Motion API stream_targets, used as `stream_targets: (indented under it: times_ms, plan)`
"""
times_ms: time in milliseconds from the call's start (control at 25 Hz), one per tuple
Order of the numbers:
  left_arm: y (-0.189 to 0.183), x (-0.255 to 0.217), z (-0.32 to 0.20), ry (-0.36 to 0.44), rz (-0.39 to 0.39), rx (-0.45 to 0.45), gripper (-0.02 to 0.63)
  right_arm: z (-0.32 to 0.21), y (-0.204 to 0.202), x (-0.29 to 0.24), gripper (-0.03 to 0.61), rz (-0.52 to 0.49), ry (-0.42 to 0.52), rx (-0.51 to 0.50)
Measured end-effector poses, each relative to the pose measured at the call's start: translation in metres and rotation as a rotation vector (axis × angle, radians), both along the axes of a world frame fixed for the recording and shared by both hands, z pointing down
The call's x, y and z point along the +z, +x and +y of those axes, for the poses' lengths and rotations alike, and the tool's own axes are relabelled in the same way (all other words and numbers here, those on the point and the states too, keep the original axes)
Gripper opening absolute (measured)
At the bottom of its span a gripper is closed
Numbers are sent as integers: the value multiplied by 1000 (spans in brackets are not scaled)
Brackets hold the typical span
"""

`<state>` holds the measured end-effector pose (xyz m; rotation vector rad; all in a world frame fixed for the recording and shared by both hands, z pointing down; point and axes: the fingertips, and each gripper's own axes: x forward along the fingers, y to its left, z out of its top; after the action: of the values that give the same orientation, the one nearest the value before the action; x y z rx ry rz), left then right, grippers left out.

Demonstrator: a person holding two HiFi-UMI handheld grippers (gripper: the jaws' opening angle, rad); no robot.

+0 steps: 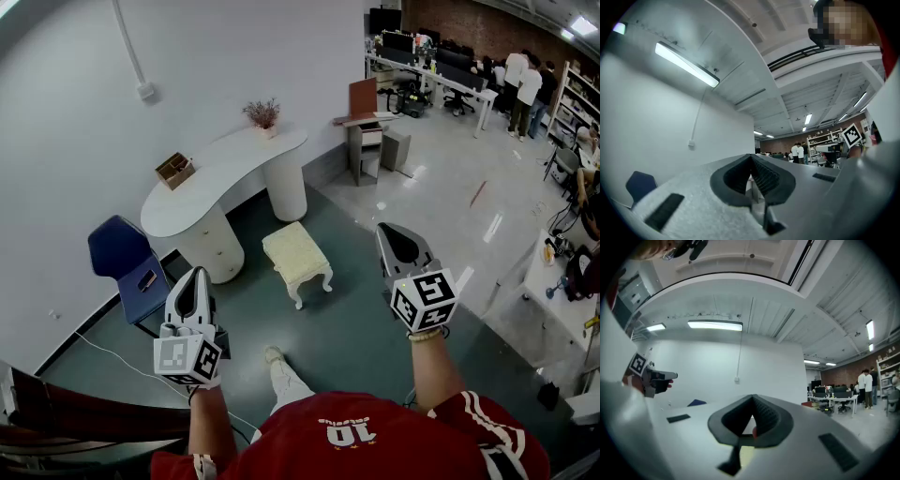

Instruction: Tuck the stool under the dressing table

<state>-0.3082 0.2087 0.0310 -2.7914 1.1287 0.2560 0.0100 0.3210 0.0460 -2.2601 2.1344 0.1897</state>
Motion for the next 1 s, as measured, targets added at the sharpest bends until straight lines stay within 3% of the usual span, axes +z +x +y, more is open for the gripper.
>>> stream_targets:
  times_ms: [520, 1000]
  plan:
    - [22, 10, 21, -3, -35, 93, 2, 16, -13, 5, 2, -25, 5, -43]
    - [32, 16, 3, -51, -56, 105, 2, -4, -6, 11, 3, -66, 5, -76]
